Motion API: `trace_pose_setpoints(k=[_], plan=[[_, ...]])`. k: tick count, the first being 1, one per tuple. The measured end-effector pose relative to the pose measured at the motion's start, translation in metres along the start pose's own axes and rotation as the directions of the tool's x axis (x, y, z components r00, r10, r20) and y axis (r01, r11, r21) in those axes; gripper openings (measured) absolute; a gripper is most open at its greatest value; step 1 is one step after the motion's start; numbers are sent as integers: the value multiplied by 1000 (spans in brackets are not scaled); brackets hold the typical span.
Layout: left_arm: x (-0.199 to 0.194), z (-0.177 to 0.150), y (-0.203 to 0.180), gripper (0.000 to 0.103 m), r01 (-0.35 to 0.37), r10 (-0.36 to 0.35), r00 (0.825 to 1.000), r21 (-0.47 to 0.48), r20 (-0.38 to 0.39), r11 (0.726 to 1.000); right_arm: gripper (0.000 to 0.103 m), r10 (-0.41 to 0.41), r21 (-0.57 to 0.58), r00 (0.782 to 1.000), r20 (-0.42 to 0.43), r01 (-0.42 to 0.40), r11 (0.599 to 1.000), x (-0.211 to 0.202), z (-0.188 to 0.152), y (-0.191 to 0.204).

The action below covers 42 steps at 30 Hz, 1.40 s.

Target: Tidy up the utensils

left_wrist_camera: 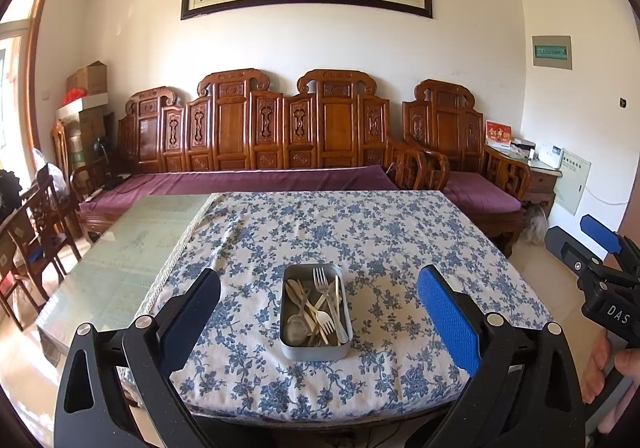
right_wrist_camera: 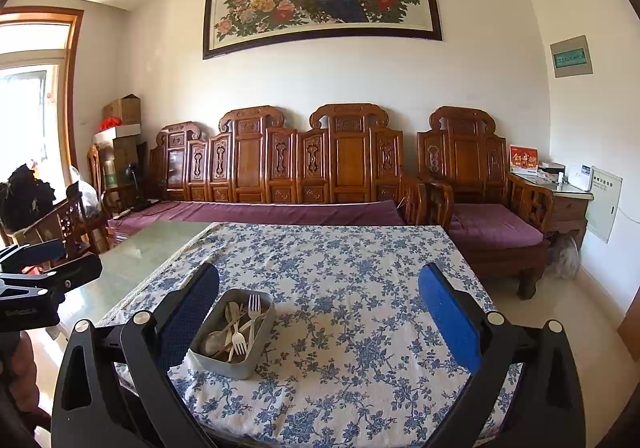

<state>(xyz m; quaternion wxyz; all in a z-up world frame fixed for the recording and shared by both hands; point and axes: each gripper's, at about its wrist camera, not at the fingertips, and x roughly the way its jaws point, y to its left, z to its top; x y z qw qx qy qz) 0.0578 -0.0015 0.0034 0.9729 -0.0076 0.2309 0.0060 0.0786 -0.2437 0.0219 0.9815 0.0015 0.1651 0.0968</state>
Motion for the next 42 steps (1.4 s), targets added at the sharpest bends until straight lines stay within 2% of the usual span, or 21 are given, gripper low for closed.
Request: trace_pose_setpoints(k=[42], plan=[[-9,4,-2,95,13,-13,1000,20,25,1000,101,9,5,1000,3,-9,1000,-1,3,2]])
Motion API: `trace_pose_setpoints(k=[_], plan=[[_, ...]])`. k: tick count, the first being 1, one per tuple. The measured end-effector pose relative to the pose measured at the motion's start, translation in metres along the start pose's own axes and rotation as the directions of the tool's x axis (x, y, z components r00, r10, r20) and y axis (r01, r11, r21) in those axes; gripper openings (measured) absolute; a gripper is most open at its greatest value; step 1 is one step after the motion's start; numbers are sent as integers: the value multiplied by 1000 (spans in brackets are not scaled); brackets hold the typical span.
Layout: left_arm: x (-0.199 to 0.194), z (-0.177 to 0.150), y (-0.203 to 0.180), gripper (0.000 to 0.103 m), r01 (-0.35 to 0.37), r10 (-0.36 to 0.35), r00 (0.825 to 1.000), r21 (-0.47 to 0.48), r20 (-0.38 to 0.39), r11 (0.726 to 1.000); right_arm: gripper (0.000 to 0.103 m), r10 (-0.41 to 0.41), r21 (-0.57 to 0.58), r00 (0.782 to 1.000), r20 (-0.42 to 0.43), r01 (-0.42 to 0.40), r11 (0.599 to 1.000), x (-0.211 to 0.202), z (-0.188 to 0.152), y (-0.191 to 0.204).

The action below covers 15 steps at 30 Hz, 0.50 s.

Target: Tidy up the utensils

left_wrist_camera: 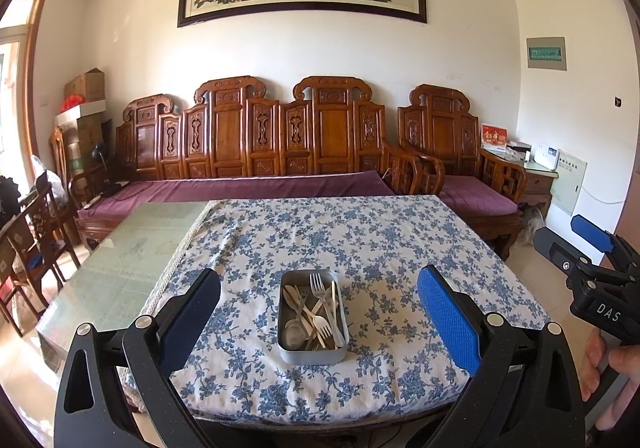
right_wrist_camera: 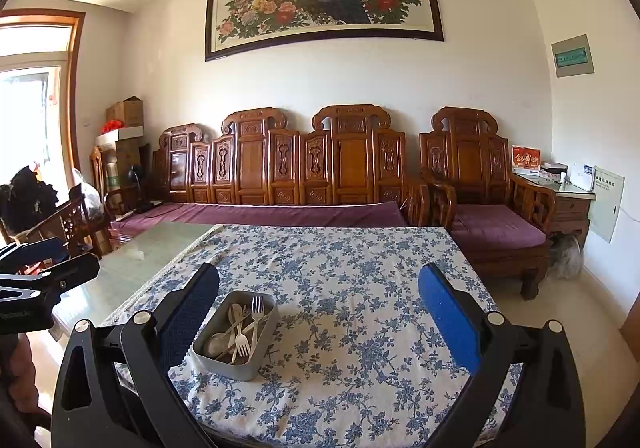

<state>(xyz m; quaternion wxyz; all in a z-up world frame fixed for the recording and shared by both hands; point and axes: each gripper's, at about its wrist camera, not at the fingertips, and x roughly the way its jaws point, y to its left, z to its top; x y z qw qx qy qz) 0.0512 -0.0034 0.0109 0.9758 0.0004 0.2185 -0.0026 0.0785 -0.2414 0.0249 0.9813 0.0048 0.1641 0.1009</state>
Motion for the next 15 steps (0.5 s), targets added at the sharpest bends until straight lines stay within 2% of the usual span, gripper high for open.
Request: trace_pose_setpoints(k=[15], plan=[[-2,1,-1,95,-3,3,1000,-2,1,1000,101,0,0,1000,1,0,1000,0,1,0]])
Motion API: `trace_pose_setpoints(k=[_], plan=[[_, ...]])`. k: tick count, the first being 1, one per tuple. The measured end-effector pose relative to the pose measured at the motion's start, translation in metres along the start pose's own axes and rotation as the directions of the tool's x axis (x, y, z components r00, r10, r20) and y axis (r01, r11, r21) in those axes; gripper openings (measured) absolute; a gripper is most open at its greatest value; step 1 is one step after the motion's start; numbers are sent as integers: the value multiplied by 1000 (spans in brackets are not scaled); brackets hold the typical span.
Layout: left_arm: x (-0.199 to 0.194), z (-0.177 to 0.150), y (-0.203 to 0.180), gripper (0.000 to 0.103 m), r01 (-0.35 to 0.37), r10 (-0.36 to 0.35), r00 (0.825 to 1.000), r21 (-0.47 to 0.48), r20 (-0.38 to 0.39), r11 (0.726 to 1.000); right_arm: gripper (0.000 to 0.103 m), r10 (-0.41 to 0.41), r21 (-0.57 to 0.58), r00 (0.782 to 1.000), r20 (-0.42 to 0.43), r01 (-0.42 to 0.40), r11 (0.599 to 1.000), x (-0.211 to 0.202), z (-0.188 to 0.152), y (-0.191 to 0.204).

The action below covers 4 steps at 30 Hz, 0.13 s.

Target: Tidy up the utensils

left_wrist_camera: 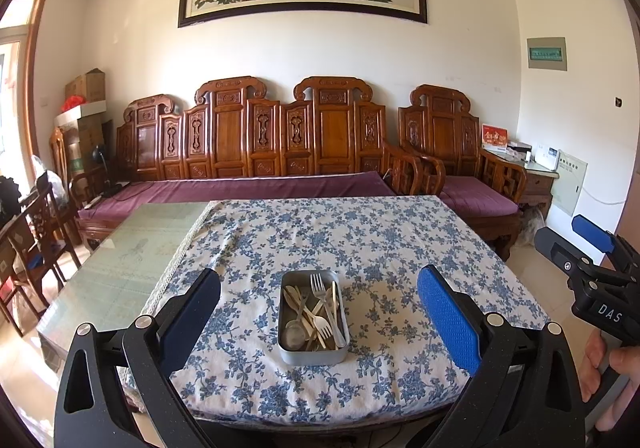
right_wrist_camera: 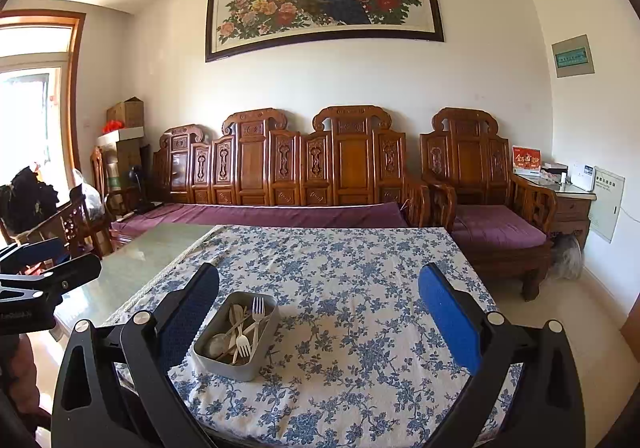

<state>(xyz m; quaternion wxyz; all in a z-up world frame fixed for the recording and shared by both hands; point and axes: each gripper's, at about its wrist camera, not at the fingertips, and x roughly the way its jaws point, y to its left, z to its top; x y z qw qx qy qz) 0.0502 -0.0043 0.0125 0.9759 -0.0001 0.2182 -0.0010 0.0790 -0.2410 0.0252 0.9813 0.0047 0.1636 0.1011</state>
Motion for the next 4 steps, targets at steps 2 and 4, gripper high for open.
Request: trace_pose_setpoints(k=[2,4], plan=[[0,0,0,95,2,-2,1000,-1,0,1000,101,0,0,1000,0,0,1000,0,0,0],[0,0,0,95,5,-5,1000,0,0,1000,100,0,2,1000,-1,0,1000,0,0,0]])
